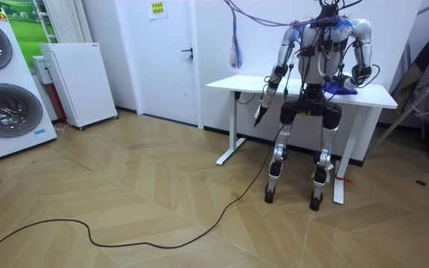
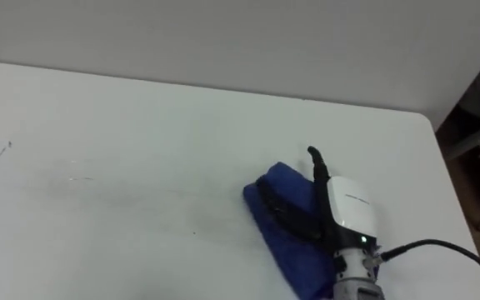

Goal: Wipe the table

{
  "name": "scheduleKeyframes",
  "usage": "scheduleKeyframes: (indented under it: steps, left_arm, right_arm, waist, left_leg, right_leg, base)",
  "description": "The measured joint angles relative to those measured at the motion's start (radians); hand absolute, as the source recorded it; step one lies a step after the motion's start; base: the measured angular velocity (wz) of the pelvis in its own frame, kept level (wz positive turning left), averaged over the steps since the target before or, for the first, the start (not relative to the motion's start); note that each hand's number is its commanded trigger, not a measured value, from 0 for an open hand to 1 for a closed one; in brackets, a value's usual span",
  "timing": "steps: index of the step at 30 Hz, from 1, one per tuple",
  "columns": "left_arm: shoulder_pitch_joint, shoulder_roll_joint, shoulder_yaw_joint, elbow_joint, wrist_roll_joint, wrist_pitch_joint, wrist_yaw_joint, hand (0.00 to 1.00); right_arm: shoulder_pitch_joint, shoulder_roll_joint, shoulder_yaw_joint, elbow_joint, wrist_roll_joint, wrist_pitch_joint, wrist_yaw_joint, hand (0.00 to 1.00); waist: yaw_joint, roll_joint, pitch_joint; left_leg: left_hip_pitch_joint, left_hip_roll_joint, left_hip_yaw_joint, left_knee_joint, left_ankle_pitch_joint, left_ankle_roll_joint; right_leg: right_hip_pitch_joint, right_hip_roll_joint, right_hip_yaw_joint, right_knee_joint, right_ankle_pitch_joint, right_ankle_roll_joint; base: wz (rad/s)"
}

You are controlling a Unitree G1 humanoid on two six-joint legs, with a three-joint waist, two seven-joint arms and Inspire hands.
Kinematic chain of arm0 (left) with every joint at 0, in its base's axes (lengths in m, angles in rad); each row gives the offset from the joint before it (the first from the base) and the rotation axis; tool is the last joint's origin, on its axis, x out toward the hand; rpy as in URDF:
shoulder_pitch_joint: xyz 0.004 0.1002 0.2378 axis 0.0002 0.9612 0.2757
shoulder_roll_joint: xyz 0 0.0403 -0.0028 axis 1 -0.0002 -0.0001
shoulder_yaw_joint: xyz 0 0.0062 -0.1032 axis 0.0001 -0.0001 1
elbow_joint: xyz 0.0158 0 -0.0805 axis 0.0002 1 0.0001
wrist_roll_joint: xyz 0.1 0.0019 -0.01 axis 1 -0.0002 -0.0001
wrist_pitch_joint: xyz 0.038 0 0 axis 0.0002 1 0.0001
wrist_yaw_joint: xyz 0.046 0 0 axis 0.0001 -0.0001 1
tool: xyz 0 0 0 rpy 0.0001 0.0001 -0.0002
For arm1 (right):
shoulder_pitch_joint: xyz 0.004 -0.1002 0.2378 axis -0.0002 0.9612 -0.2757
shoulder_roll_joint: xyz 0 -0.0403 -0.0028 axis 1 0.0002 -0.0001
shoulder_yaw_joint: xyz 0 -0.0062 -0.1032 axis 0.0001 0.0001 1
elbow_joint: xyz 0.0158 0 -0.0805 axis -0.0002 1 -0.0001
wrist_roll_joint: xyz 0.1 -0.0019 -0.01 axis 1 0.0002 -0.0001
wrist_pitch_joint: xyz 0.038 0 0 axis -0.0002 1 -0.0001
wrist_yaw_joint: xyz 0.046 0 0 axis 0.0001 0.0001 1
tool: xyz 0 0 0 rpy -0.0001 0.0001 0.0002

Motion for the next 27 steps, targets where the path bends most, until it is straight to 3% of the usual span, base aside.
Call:
scheduleKeyframes:
  steps: [6,12,16,24,27]
  left_arm:
    - [-0.032,0.000,0.009,0.019,0.001,-0.010,-0.031,0.00]
    - [-0.028,0.000,0.045,0.057,-0.028,-0.010,-0.076,0.00]
    - [-0.020,0.001,0.107,0.078,-0.027,-0.009,-0.089,0.00]
    - [-0.006,0.004,0.112,0.078,-0.027,-0.007,-0.089,0.00]
    - [-0.003,0.007,0.121,0.078,-0.026,0.011,-0.093,0.00]
  right_arm:
    - [-0.002,-0.005,-0.106,-0.075,0.021,0.002,-0.003,0.00]
    - [-0.016,-0.007,-0.201,-0.154,0.068,0.003,-0.034,0.00]
    - [-0.017,-0.009,-0.271,-0.246,0.073,0.002,-0.075,0.00]
    - [-0.028,-0.033,-0.368,-0.239,0.176,0.004,-0.144,0.00]
    - [-0.028,-0.035,-0.422,-0.222,0.230,0.020,-0.164,0.00]
  waist:
    - [-0.008,-0.012,0.0092]
    - [-0.013,-0.024,0.0095]
    - [-0.015,-0.035,0.0046]
    - [-0.029,-0.050,0.0057]
    - [-0.043,-0.054,0.0075]
  left_leg:
    - [0.000,0.000,0.003,-0.001,0.000,0.000]
    - [-0.006,0.000,0.008,0.000,0.000,0.000]
    - [-0.004,0.000,0.017,-0.001,0.000,0.000]
    - [-0.003,0.000,0.020,-0.002,-0.001,0.001]
    - [-0.004,0.000,0.023,-0.003,-0.001,0.001]
  right_leg:
    - [-0.008,0.000,0.004,0.008,-0.001,0.000]
    - [-0.024,0.003,0.015,0.012,0.001,-0.003]
    - [-0.031,0.004,0.022,0.019,0.001,-0.003]
    - [-0.034,0.004,0.023,0.027,-0.005,-0.002]
    - [-0.037,0.004,0.026,0.027,-0.004,-0.003]
  base:
    - [-0.02]
    - [-0.06]
    - [-0.06]
    - [0.00]
    - [-0.02]
